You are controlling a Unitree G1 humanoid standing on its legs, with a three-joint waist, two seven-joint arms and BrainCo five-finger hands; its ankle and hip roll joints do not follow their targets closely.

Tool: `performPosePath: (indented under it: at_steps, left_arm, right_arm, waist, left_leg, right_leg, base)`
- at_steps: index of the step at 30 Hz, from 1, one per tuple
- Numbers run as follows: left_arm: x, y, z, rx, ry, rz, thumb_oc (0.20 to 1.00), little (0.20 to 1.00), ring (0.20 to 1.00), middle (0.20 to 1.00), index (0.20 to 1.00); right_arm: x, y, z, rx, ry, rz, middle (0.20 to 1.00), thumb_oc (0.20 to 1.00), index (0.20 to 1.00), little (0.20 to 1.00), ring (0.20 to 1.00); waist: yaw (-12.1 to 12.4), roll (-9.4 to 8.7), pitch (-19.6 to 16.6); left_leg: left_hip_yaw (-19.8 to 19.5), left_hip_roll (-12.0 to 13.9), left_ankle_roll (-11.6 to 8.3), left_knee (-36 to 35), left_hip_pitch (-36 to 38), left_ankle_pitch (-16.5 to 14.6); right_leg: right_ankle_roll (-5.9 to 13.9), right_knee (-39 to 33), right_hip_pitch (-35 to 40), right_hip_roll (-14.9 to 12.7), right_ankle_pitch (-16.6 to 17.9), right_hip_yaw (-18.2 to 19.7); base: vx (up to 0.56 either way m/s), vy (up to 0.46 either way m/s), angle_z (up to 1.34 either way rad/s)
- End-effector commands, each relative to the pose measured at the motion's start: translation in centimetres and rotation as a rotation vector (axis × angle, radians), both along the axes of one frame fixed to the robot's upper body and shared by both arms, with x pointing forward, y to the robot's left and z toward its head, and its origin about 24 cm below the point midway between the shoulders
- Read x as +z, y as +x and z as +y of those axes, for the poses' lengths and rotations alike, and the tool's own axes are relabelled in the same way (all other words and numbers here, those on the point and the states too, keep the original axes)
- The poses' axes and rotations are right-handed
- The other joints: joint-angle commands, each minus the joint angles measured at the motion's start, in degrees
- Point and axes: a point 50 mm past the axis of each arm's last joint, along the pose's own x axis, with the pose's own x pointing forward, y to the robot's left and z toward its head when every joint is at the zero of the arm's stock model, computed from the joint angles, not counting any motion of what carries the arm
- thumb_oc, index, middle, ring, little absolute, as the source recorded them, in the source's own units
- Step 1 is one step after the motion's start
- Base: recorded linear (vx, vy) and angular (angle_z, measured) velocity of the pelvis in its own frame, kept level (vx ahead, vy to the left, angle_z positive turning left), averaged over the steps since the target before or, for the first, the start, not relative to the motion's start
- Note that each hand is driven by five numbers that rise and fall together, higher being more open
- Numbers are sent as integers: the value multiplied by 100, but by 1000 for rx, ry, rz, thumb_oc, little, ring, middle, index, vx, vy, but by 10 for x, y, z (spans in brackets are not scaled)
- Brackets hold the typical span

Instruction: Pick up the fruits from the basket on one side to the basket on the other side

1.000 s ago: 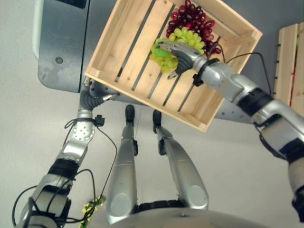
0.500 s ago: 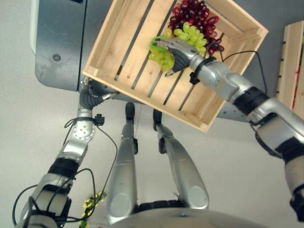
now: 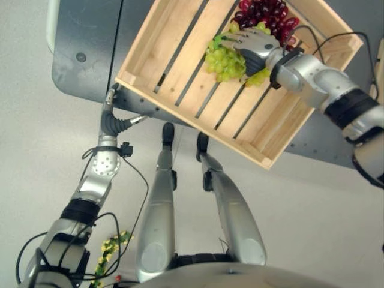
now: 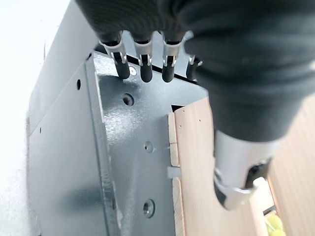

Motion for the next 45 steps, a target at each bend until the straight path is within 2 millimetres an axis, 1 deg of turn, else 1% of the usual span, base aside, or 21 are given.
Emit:
performPosePath:
  at_steps: [1,4,7,11,14,15,16,17,18,25,38,41,43,45]
  left_arm:
    - [13,-6,-6,-40,15,-78,1000,1000,1000,1000,1000]
    - [13,-6,-5,-40,18,-74,1000,1000,1000,1000,1000]
    - [13,-7,-3,-38,18,-70,1000,1000,1000,1000,1000]
    - [12,-8,-2,-38,8,-65,1000,1000,1000,1000,1000]
    - [12,-8,-2,-38,2,-65,1000,1000,1000,1000,1000]
    - [13,-8,-2,-40,0,-66,1000,1000,1000,1000,1000]
    - [13,-8,-2,-40,1,-67,1000,1000,1000,1000,1000]
    - [13,-8,-2,-41,1,-66,1000,1000,1000,1000,1000]
    - [13,-7,-3,-45,2,-65,1000,1000,1000,1000,1000]
    - [13,-8,-4,-50,-4,-65,1000,1000,1000,1000,1000]
    - [14,-6,-5,-50,-11,-72,1000,1000,1000,1000,1000]
    - [15,-6,-6,-55,-10,-76,1000,1000,1000,1000,1000]
    - [16,-6,-4,-50,-15,-77,1000,1000,1000,1000,1000]
    - [16,-6,-4,-48,-14,-77,1000,1000,1000,1000,1000]
  right_arm:
    - [-2,5,-53,-225,-106,17,1000,1000,1000,1000,1000]
    - [-5,5,-63,-268,-141,33,1000,1000,1000,1000,1000]
    - [-7,3,-67,-284,-159,57,1000,1000,1000,1000,1000]
    - [-6,2,-63,-268,-147,79,1000,1000,1000,1000,1000]
    - [-7,2,-64,-274,-132,93,1000,1000,1000,1000,1000]
    - [-8,2,-64,-274,-131,103,533,533,533,533,533]
    - [-9,2,-63,-273,-130,107,473,473,473,473,473]
    - [-9,3,-63,-270,-126,108,200,200,200,200,200]
    - [-13,3,-61,-271,-123,125,200,200,200,200,200]
    - [-16,6,-56,-266,-104,130,200,200,200,200,200]
    - [-24,10,-51,-262,-46,127,200,200,200,200,200]
    - [-25,10,-49,-250,-22,134,200,200,200,200,200]
    - [-24,9,-45,-225,62,153,200,200,200,200,200]
    - [-24,9,-43,-216,83,161,200,200,200,200,200]
  waist:
    - [-166,-23,-68]
    - [-164,-28,-68]
    - [-174,-37,-68]
    - [-193,-55,-68]
    - [-198,-66,-68]
    - [-199,-69,-68]
    - [-203,-73,-68]
    - [-201,-78,-68]
    - [-198,-79,-68]
    - [-189,-46,-68]
    - [-166,-46,-68]
    - [-160,-48,-68]
    - [-173,-58,-68]
    - [-175,-70,-68]
  left_leg:
    - [9,308,-381,489,234,-544]
    - [-5,297,-381,482,220,-544]
    - [-34,284,-384,485,172,-537]
    - [-38,278,-382,483,134,-531]
    - [-36,281,-380,499,116,-537]
    - [-36,282,-381,500,112,-540]
    - [-35,285,-380,502,105,-542]
    - [-38,286,-381,511,92,-544]
    - [-46,286,-378,506,86,-544]
    - [-60,271,-369,496,48,-545]
    - [-89,254,-353,524,17,-545]
    - [-99,249,-355,531,14,-541]
    - [-97,251,-356,517,19,-525]
    - [-103,253,-358,503,26,-520]
  right_leg:
    - [821,-67,55,-394,214,119]
    - [830,-51,44,-401,202,107]
    - [830,-16,-11,-413,193,93]
    - [828,-7,-47,-416,200,92]
    - [827,-2,-66,-415,199,99]
    - [826,-7,-70,-415,197,99]
    - [823,-4,-80,-414,195,97]
    - [823,4,-94,-414,196,99]
    - [824,2,-99,-415,196,103]
    - [822,38,-163,-417,191,92]
    - [819,43,-180,-434,199,99]
    - [817,48,-181,-436,197,104]
    - [815,46,-187,-434,204,90]
    - [816,39,-185,-434,207,90]
  base:
    - [0,0,0]
    - [0,0,0]
    - [5,-1,1]
    - [6,-1,3]
    - [0,0,0]
    - [10,4,3]
    - [0,0,0]
    - [0,0,0]
    - [0,0,0]
    - [0,0,0]
    - [0,0,0]
    - [0,0,0]
    - [0,0,0]
    - [0,0,0]
